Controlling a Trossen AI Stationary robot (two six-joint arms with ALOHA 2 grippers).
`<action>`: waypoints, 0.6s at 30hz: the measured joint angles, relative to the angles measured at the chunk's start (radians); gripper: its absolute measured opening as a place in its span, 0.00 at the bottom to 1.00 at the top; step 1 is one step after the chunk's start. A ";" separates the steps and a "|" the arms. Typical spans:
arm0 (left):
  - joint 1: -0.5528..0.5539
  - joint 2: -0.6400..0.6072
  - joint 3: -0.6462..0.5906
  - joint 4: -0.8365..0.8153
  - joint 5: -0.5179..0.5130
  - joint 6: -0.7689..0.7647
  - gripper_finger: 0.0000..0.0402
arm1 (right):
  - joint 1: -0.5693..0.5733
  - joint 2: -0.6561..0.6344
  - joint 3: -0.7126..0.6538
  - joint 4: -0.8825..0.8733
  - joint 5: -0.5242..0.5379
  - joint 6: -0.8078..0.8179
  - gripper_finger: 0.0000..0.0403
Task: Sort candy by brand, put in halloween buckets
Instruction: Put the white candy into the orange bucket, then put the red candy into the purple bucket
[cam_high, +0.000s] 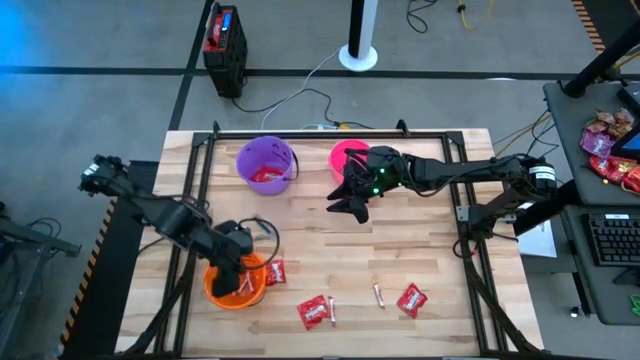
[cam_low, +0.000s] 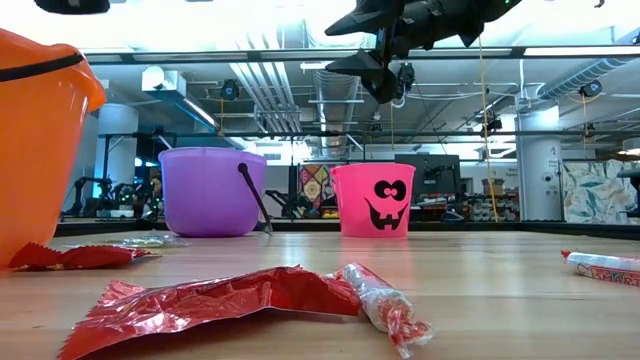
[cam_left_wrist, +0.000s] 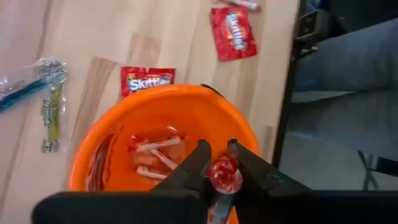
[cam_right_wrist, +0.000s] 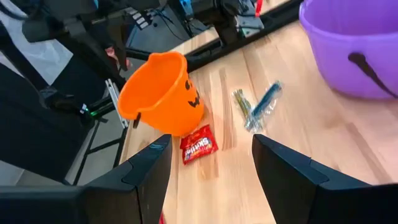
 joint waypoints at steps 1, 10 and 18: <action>-0.002 0.007 -0.013 0.017 -0.003 -0.003 0.11 | 0.000 0.000 0.000 -0.007 0.000 0.005 0.53; -0.002 0.044 -0.064 0.040 -0.009 -0.011 0.18 | 0.003 -0.005 0.000 -0.112 -0.009 0.117 0.53; -0.002 0.046 -0.062 0.023 -0.019 -0.027 0.25 | 0.059 -0.045 0.017 -0.334 -0.011 0.213 0.53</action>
